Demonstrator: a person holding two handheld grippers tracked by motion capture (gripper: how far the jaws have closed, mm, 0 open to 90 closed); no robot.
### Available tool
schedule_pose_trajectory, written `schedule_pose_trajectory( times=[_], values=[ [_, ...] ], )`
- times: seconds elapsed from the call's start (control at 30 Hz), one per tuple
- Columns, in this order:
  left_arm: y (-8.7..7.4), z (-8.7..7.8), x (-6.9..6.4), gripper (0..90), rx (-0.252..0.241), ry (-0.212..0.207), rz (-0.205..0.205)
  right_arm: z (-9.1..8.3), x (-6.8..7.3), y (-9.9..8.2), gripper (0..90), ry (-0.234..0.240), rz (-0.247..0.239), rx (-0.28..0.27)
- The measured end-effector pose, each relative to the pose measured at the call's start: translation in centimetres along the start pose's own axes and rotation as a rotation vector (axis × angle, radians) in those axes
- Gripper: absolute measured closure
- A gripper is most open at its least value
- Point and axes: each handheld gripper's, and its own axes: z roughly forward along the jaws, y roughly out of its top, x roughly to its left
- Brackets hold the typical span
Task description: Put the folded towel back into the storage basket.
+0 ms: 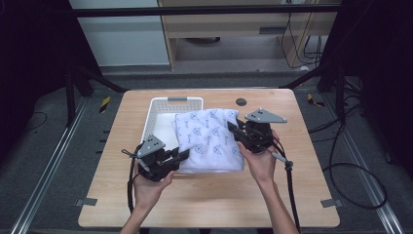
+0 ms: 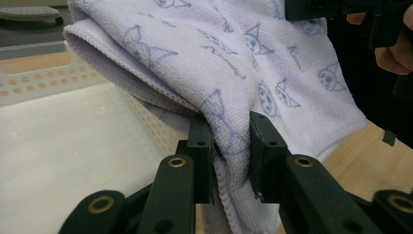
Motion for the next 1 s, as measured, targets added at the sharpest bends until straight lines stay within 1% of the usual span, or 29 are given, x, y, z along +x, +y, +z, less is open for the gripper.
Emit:
schedule_pose_trajectory(
  times=[0.07, 0.1, 0.13, 0.17, 0.2, 0.23, 0.27, 0.3, 0.53, 0.63, 0.67, 0.73, 0.77, 0.8, 0.83, 0.87, 0.9, 0.93, 0.97, 1.0],
  values=[
    [0.1, -0.4, 0.7, 73.0, -0.006, 0.005, -0.015, 0.7, 0.5, 0.5, 73.5, 0.003, -0.007, -0.004],
    [0.1, -0.4, 0.7, 73.0, -0.006, 0.005, -0.015, 0.7, 0.5, 0.5, 73.5, 0.003, -0.007, -0.004],
    [0.2, -0.8, 1.2, 73.1, -0.013, 0.011, -0.025, 1.2, 1.0, 1.0, 73.5, 0.008, -0.01, -0.007],
    [0.2, -0.8, 1.2, 73.0, -0.013, 0.011, -0.025, 1.2, 1.0, 1.0, 73.5, 0.008, -0.01, -0.007],
    [0.2, -1.0, 1.5, 73.1, -0.016, 0.019, -0.027, 1.7, 1.4, 1.4, 73.5, 0.014, -0.015, -0.008],
    [0.3, -1.2, 1.7, 73.1, -0.019, 0.026, -0.025, 1.7, 1.4, 1.4, 73.5, 0.014, -0.015, -0.008],
    [0.5, -1.5, 2.2, 73.1, -0.026, 0.035, -0.033, 2.1, 1.7, 1.7, 73.5, 0.016, -0.02, -0.01],
    [0.5, -1.5, 2.2, 73.1, -0.026, 0.035, -0.033, 2.1, 1.7, 1.7, 73.5, 0.016, -0.02, -0.01],
    [0.8, -2.3, 4.0, 73.2, -0.035, 0.071, -0.051, 4.0, 3.0, 3.2, 73.5, 0.026, -0.035, -0.016],
    [0.9, -2.5, 4.8, 73.2, -0.033, 0.089, -0.06, 4.9, 3.5, 3.6, 73.5, 0.026, -0.041, -0.015],
    [0.8, -2.6, 5.2, 73.2, -0.031, 0.1, -0.068, 5.4, 3.9, 3.7, 73.5, 0.024, -0.048, -0.011],
    [0.8, -2.7, 5.7, 73.2, -0.03, 0.117, -0.072, 6.1, 4.4, 3.9, 73.5, 0.022, -0.058, -0.014],
    [0.8, -2.7, 5.7, 73.2, -0.03, 0.117, -0.072, 6.1, 4.4, 3.9, 73.5, 0.022, -0.058, -0.014],
    [0.8, -2.9, 6.2, 73.2, -0.031, 0.124, -0.079, 6.8, 4.8, 4.0, 73.5, 0.02, -0.065, -0.012],
    [0.7, -2.9, 6.4, 73.2, -0.032, 0.127, -0.084, 7.0, 4.9, 4.0, 73.5, 0.016, -0.069, -0.009],
    [0.7, -2.9, 6.4, 73.2, -0.032, 0.127, -0.084, 7.3, 5.1, 4.1, 73.5, 0.016, -0.073, -0.01],
    [0.7, -3.0, 6.7, 73.2, -0.032, 0.132, -0.087, 7.3, 5.1, 4.1, 73.5, 0.016, -0.073, -0.01],
    [0.7, -3.1, 7.2, 73.3, -0.033, 0.144, -0.095, 8.0, 5.5, 4.2, 73.5, 0.02, -0.07, -0.006],
    [0.7, -3.1, 7.2, 73.3, -0.033, 0.144, -0.095, 8.0, 5.5, 4.2, 73.5, 0.02, -0.07, -0.006],
    [0.7, -3.2, 7.5, 73.3, -0.036, 0.148, -0.101, 8.2, 5.6, 4.2, 73.5, 0.023, -0.07, -0.007]
  ],
)
